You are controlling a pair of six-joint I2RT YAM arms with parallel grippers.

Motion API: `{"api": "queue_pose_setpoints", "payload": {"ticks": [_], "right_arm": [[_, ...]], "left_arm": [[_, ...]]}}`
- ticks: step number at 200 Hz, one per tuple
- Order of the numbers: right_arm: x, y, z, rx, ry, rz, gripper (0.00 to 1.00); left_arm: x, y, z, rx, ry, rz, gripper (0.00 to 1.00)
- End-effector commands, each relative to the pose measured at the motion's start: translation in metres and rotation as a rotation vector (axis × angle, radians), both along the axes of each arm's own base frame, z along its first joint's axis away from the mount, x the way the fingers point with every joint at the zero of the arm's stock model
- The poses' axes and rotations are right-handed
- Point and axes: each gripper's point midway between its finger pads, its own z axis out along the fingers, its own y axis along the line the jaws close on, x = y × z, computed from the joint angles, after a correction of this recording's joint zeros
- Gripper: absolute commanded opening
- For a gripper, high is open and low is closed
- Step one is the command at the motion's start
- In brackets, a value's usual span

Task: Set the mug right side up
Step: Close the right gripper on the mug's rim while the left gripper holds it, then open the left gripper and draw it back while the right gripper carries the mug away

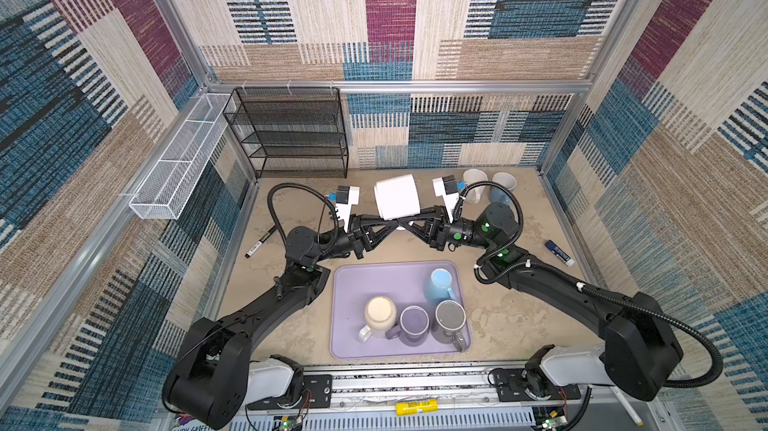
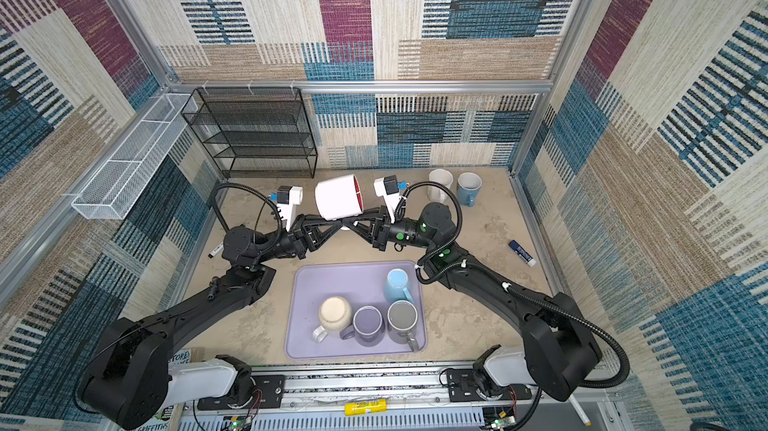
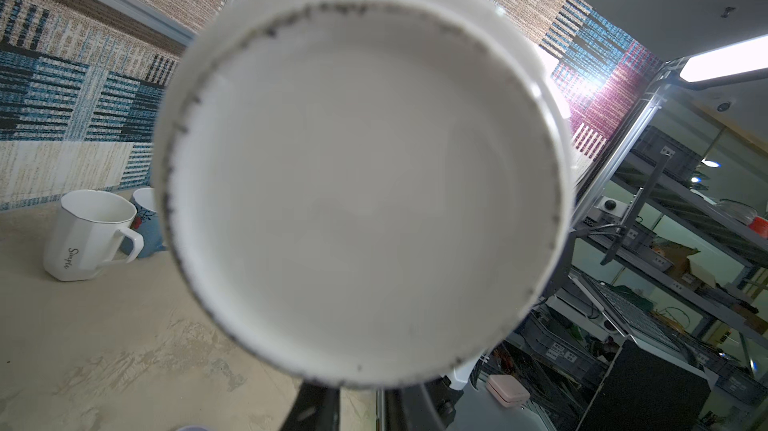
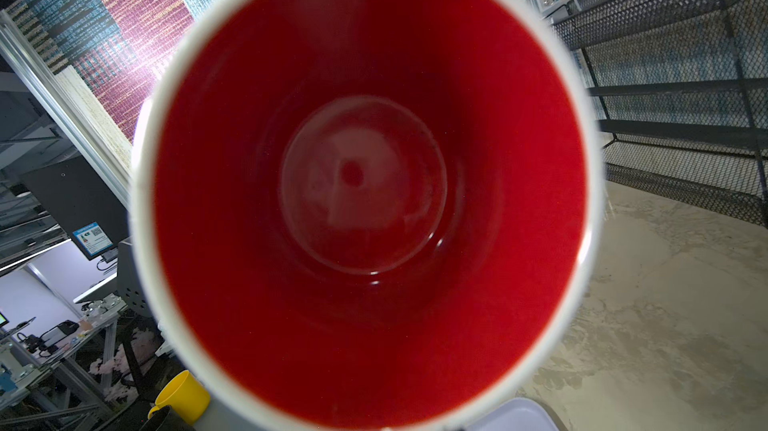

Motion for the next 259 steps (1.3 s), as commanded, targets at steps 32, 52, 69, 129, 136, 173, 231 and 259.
{"api": "queue_pose_setpoints", "payload": {"ticks": [32, 52, 69, 129, 136, 173, 231, 259], "right_arm": [[0.006, -0.005, 0.013, 0.016, -0.055, -0.068, 0.0], [0.009, -0.005, 0.012, 0.005, -0.053, -0.084, 0.0], [0.014, -0.006, 0.013, -0.011, -0.058, -0.115, 0.0], [0.042, -0.013, 0.015, -0.093, -0.051, -0.26, 0.0], [0.046, -0.015, 0.015, -0.104, -0.049, -0.279, 0.0], [0.07, -0.021, 0.011, -0.163, -0.019, -0.375, 0.0], [0.109, -0.047, 0.009, -0.254, 0.0, -0.572, 0.0], [0.129, -0.06, 0.001, -0.313, 0.016, -0.653, 0.0]], "left_arm": [[-0.004, 0.002, -0.005, 0.039, -0.035, 0.031, 0.45], [-0.003, 0.004, -0.007, 0.051, -0.035, 0.054, 0.51], [-0.001, 0.005, -0.01, 0.071, -0.026, 0.08, 0.54], [0.008, 0.017, -0.028, 0.201, 0.026, 0.219, 0.56], [0.009, 0.019, -0.031, 0.215, 0.033, 0.237, 0.56], [0.015, 0.028, -0.04, 0.285, 0.071, 0.316, 0.56], [0.036, 0.051, -0.056, 0.41, 0.167, 0.505, 0.55], [0.041, 0.058, -0.061, 0.436, 0.185, 0.558, 0.55]]}}
